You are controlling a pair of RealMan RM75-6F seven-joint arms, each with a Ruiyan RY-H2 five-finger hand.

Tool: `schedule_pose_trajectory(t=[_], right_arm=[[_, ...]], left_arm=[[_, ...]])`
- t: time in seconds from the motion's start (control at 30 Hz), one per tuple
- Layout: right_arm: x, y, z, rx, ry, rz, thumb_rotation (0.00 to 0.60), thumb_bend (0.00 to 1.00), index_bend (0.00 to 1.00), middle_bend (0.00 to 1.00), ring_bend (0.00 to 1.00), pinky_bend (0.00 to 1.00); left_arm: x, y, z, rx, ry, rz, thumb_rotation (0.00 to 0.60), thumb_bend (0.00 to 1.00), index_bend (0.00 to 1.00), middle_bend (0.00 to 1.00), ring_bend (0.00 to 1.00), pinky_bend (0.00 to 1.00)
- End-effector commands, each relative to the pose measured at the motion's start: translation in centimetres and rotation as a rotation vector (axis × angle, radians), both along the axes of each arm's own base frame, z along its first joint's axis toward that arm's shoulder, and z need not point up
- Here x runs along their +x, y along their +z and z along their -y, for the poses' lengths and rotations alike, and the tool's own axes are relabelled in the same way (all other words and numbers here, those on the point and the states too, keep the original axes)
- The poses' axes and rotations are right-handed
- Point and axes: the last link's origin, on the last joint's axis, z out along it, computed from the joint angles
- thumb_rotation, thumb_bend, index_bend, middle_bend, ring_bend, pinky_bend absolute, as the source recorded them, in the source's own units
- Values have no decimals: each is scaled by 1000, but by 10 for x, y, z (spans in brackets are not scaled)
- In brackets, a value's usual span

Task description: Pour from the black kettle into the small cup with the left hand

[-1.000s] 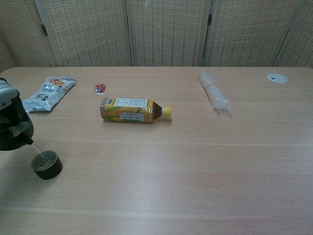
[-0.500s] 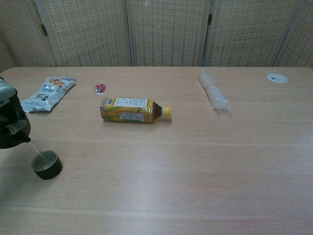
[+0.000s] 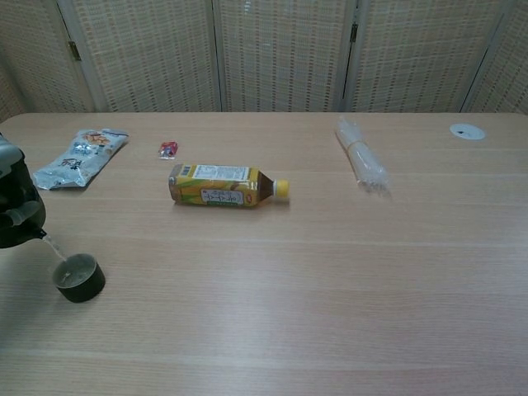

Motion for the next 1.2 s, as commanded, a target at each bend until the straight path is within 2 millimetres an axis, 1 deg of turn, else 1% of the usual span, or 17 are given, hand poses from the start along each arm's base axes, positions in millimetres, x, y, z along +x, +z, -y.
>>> schedule_pose_trajectory(t=[0.03, 0.5, 0.83, 1.03, 1.2], right_arm=[[0, 0, 0, 0, 0, 0, 600, 167, 224, 228, 309, 100], [0, 1, -2, -2, 3, 1, 600, 167, 224, 228, 309, 100], [1, 2, -3, -7, 6, 1, 600, 167, 224, 228, 310, 100], [1, 3, -4, -9, 7, 1, 600, 167, 224, 228, 310, 100], [2, 3, -5, -11, 8, -1, 600, 167, 224, 228, 310, 100]], left_arm=[[0, 0, 0, -1, 1, 0, 600, 495, 1000, 1000, 867, 498], [-1, 0, 1, 5, -10, -7, 600, 495, 1000, 1000, 867, 498], [-1, 1, 0, -10, -3, 37, 600, 495, 1000, 1000, 867, 498], [-3, 1, 1, -54, 47, 124, 600, 495, 1000, 1000, 867, 498], [-5, 2, -1, -104, 112, 237, 600, 495, 1000, 1000, 866, 495]])
